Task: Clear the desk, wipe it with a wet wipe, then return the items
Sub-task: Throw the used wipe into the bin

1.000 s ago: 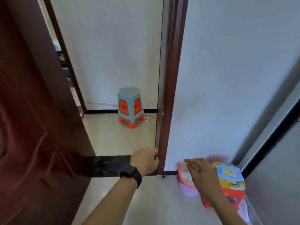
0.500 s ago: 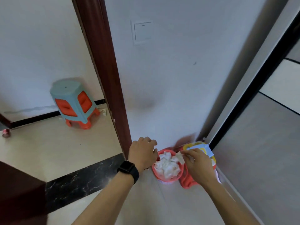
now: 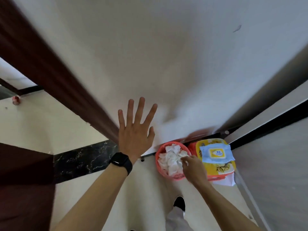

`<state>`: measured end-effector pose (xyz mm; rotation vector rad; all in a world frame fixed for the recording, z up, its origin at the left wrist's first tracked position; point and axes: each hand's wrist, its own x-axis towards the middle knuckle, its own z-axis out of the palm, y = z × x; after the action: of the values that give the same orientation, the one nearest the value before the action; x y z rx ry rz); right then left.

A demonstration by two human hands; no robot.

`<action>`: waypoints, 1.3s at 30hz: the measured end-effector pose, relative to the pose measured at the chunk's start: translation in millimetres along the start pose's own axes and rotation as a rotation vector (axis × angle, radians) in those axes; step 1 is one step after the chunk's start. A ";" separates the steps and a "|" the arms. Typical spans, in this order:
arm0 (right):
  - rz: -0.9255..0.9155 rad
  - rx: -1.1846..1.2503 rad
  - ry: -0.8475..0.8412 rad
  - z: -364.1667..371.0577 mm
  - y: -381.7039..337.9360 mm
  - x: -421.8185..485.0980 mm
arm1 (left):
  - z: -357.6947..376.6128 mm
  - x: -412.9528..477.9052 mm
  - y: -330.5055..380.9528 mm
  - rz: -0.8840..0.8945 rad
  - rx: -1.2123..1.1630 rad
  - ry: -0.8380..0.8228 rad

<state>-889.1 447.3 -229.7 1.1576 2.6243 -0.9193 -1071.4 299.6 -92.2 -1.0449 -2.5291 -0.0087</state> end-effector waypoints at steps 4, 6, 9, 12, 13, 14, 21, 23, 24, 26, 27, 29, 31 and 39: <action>0.001 -0.058 -0.066 26.8 9.6 55.4 | 36.9 25.3 -9.5 -0.059 0.057 0.001; 0.017 -0.065 -0.132 33.7 10.7 71.2 | 54.5 32.0 -19.6 -0.072 0.083 -0.012; 0.040 -0.092 -0.238 36.5 15.6 83.2 | 72.9 36.4 -27.6 -0.047 0.111 -0.016; 0.050 -0.087 -0.308 29.3 20.2 83.0 | 78.2 37.3 -27.8 -0.033 0.130 -0.012; 0.053 -0.099 -0.330 25.2 20.4 81.7 | 76.3 37.7 -27.5 -0.031 0.129 -0.010; 0.053 -0.115 -0.351 20.1 19.4 80.5 | 73.9 37.9 -27.1 -0.032 0.119 -0.011; -0.135 -0.188 -0.360 -58.2 -43.7 54.7 | 19.3 30.2 -29.9 0.015 -0.015 -0.145; -0.255 -0.187 -0.287 -89.8 -78.6 40.0 | -7.1 24.2 -39.6 -0.007 -0.086 -0.182; -0.326 -0.185 -0.251 -106.1 -99.5 31.0 | -20.7 21.3 -48.4 -0.044 -0.136 -0.178; -0.486 -0.166 -0.169 -135.4 -142.8 12.7 | -48.9 14.2 -70.1 -0.125 -0.223 -0.119; -0.570 -0.148 -0.124 -148.3 -166.5 1.9 | -65.8 8.1 -83.5 -0.156 -0.243 -0.078; -0.755 -0.093 -0.037 -167.1 -215.1 -21.7 | -102.7 -8.7 -113.0 -0.202 -0.199 -0.015; -0.958 -0.019 0.038 -176.5 -265.7 -46.1 | -139.9 -31.5 -145.1 -0.287 -0.089 -0.007; -1.595 0.092 -0.142 -153.7 -443.1 -157.4 | -299.8 -175.0 -229.3 -1.120 0.098 -0.012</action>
<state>-1073.7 207.0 161.4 -1.2780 2.9646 -1.0940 -1006.6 -30.7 152.4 0.4901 -2.7279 -0.1846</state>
